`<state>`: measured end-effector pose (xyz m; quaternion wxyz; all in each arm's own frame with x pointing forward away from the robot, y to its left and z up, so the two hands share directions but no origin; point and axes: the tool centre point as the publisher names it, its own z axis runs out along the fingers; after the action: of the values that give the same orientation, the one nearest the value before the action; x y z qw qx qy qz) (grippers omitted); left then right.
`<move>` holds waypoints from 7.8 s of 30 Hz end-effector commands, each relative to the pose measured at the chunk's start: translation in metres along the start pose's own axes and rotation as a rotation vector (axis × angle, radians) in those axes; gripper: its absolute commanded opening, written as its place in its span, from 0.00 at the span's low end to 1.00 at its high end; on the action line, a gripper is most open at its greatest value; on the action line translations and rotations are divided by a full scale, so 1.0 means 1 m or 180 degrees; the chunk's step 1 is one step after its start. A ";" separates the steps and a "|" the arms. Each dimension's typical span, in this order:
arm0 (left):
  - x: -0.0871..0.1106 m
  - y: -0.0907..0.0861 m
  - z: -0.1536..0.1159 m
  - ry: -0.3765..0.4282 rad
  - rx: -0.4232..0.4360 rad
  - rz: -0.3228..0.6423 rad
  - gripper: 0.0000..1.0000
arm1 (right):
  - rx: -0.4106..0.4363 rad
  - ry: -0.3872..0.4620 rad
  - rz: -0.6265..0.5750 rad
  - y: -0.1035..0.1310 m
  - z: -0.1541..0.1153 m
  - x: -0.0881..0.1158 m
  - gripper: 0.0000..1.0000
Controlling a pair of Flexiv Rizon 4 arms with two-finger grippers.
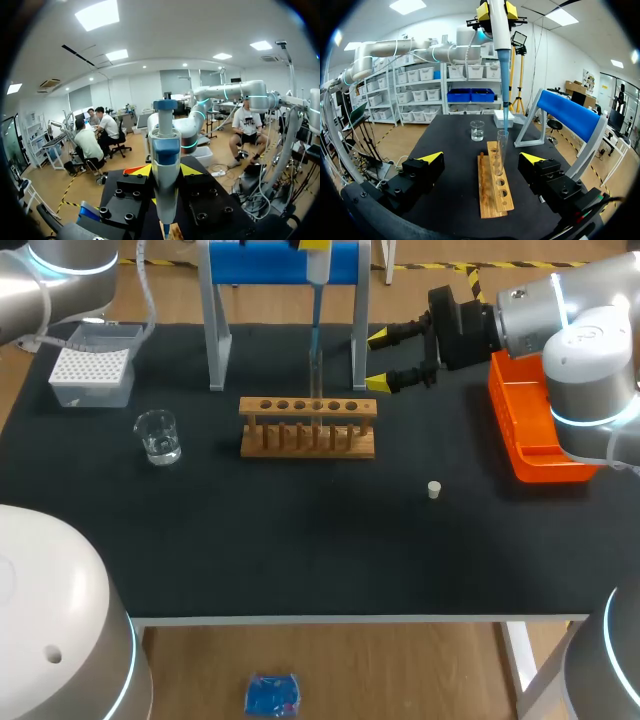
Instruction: Invert the test tube, pick up the pipette, mount the tip to pipette, aspirate from beaker and dispense into the tube, eject the tip, return the pipette, and cap with the stopper.
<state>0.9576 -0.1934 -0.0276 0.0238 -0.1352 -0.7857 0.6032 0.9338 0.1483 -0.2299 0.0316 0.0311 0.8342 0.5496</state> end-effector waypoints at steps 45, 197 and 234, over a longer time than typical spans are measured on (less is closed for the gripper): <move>0.043 -0.018 -0.056 -0.0495 -0.0235 -0.0131 0.00 | 0.0002 0.0002 -0.0001 0.000 0.000 0.000 1.00; 0.154 0.037 0.061 -0.0928 0.0220 -0.0545 0.00 | -0.1236 0.0324 -0.0078 0.086 -0.009 0.141 1.00; 0.154 0.037 0.061 -0.0928 0.0220 -0.0545 0.00 | -0.1359 0.0008 0.0103 0.111 0.026 0.131 1.00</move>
<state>0.8044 -0.2038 -0.0985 -0.0326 0.0217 -0.7695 0.6374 0.8100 0.2271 -0.1398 0.0227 0.0326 0.7005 0.7126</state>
